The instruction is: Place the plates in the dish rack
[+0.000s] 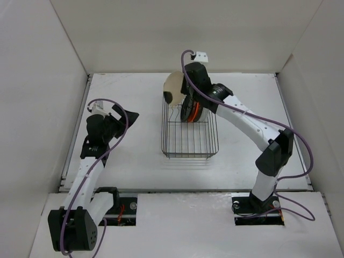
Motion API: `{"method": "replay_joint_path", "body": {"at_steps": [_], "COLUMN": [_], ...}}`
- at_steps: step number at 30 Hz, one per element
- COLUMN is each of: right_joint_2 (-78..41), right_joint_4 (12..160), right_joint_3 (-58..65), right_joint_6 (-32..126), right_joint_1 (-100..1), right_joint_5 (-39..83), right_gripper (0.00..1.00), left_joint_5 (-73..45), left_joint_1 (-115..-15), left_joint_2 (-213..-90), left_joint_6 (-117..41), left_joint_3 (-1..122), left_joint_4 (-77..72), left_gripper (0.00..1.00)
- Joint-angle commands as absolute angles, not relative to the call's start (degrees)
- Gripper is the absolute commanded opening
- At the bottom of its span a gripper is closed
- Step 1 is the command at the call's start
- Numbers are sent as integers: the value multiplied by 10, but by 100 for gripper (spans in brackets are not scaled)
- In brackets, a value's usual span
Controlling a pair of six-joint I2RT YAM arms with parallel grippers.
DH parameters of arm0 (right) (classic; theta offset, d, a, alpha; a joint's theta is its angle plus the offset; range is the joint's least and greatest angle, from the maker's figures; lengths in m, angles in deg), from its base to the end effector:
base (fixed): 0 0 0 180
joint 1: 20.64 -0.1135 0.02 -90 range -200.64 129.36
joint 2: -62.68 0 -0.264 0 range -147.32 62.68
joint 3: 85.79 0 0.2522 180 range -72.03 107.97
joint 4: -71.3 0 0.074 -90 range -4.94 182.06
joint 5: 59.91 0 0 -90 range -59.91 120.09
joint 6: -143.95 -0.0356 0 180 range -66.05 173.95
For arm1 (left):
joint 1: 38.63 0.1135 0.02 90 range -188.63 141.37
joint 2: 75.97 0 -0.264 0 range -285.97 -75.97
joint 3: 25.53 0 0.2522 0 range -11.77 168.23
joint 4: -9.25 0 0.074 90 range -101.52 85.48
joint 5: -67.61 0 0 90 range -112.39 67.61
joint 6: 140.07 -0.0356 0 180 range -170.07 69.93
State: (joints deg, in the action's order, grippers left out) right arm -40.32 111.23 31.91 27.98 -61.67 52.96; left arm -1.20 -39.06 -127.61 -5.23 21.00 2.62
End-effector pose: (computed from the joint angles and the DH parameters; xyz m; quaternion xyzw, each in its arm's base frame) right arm 0.3259 0.2652 0.3892 -0.0032 0.8345 0.1501 0.5302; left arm 0.2122 -0.0145 0.2762 -0.1807 0.7498 -0.3704 0.5177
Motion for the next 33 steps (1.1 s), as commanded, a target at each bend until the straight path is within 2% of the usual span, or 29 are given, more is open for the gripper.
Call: {"method": "replay_joint_path", "body": {"at_steps": [1, 5, 33], "right_joint_2": [-408, -401, -581], "right_joint_4": [1240, 1247, 1309], "right_joint_3": [359, 345, 476], "right_joint_6": [236, 236, 232], "right_joint_1": [-620, -620, -652], "right_joint_5": [800, 821, 815], "right_gripper": [0, 0, 0], "left_joint_5": [-102, -102, -124], "left_joint_1": [-395, -395, -395], "left_joint_2": [-1285, -1298, -1284], "left_joint_6": [-75, -70, -75], "left_joint_3": [247, 240, 245], "left_joint_4": [-41, -41, -72], "left_gripper": [100, 100, 100]}}
